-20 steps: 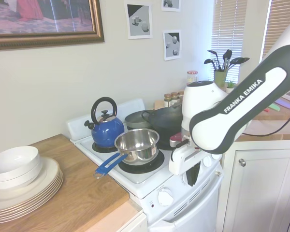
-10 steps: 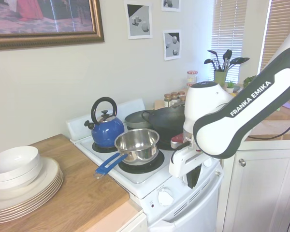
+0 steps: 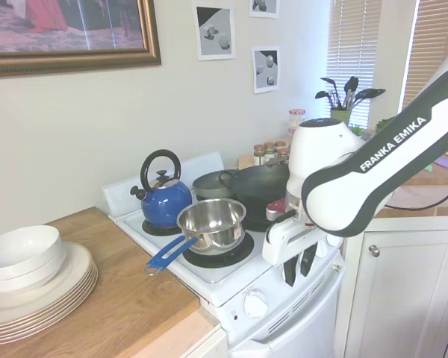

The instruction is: Turn on the stove on the bottom left

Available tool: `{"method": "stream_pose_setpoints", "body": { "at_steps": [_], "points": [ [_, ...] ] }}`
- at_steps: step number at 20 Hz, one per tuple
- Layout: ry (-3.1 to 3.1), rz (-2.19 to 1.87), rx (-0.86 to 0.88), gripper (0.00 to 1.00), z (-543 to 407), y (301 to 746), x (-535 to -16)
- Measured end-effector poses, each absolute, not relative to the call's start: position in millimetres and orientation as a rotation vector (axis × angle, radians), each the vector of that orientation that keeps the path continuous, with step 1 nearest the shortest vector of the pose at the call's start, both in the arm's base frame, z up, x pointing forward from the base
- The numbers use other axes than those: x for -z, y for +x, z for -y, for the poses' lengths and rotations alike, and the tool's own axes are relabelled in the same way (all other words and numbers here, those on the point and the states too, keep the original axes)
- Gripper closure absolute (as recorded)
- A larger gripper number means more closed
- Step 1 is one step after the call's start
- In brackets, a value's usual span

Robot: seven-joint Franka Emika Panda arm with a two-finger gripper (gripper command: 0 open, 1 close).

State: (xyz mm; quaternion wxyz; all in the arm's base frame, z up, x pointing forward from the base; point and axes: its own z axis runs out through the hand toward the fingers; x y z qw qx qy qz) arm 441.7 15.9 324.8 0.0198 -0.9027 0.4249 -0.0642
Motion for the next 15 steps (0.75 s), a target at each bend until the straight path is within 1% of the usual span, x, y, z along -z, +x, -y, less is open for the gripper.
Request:
{"method": "stream_pose_setpoints", "body": {
  "at_steps": [15],
  "points": [
    [-2.8, -1.312, 0.214, 0.0, -18, 443, -337]
  ]
}}
